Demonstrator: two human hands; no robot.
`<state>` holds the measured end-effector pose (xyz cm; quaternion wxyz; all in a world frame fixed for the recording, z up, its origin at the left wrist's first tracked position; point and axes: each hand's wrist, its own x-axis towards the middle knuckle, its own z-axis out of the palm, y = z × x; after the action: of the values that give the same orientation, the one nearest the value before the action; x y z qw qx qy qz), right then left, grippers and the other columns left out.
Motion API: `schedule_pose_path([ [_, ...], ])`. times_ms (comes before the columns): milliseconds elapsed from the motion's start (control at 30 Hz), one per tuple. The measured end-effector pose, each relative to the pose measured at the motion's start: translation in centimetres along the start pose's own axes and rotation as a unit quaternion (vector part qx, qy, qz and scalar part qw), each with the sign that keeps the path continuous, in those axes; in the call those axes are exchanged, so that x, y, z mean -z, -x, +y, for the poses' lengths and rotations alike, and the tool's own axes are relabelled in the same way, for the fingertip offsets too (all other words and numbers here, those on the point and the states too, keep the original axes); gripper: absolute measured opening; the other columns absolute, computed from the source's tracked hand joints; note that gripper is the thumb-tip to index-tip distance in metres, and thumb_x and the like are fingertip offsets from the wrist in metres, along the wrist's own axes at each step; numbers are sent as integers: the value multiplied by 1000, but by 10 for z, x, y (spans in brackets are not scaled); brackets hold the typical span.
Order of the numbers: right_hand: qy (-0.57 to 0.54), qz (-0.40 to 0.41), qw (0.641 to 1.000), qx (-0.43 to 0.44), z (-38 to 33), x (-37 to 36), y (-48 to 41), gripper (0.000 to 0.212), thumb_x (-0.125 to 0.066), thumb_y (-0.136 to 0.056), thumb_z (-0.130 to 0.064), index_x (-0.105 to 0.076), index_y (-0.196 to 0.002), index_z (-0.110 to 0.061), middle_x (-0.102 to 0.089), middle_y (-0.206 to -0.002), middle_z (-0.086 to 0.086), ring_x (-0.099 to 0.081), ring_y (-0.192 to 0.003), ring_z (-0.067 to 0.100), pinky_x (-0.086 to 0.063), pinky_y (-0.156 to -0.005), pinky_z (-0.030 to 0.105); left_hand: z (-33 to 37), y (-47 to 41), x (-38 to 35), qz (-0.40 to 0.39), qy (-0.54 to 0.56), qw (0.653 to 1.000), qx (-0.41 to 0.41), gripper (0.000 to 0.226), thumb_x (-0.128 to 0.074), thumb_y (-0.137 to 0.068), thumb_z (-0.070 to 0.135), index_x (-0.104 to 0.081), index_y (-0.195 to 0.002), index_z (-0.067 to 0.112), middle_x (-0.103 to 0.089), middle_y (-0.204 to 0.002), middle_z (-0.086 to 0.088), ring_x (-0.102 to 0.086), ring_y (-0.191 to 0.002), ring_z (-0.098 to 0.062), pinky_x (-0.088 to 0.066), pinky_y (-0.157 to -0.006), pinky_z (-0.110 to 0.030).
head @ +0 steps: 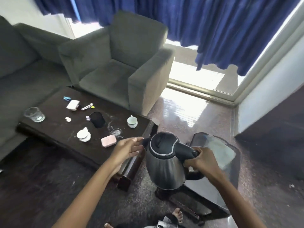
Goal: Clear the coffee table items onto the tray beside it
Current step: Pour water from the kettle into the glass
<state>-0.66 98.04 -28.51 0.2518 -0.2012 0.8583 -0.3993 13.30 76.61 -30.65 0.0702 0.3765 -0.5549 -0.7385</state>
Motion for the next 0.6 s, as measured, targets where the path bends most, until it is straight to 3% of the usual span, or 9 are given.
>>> schedule_pose_path([
  [200, -6, -3, 1000, 9, -77, -104, 20, 21, -65, -34, -20, -56, -49, -8, -46, -37, -7, -41, -38, 7, -34, -49, 26, 2, 29, 126, 31, 29, 999, -15, 29, -41, -98, 18, -65, -113, 12, -70, -101, 0, -65, -87, -11, -47, -76, -23],
  [400, -32, -12, 999, 11, -134, -198, 30, 21, -72, -34, -16, -54, -45, -13, -46, -35, -7, -41, -37, 11, -33, -48, 27, 0, 53, 229, 61, 66, 995, -33, 27, -42, -97, 16, -65, -110, 15, -71, -89, 12, -63, -86, -8, -47, -80, -26],
  [600, -47, -48, 997, 29, -173, -274, 20, 20, -78, -38, -13, -60, -44, -17, -47, -34, -3, -43, -41, 17, -33, -50, 31, 1, 47, 310, 98, 87, 991, -19, 27, -41, -98, 17, -66, -109, 18, -67, -98, 5, -61, -91, -9, -47, -83, -28],
])
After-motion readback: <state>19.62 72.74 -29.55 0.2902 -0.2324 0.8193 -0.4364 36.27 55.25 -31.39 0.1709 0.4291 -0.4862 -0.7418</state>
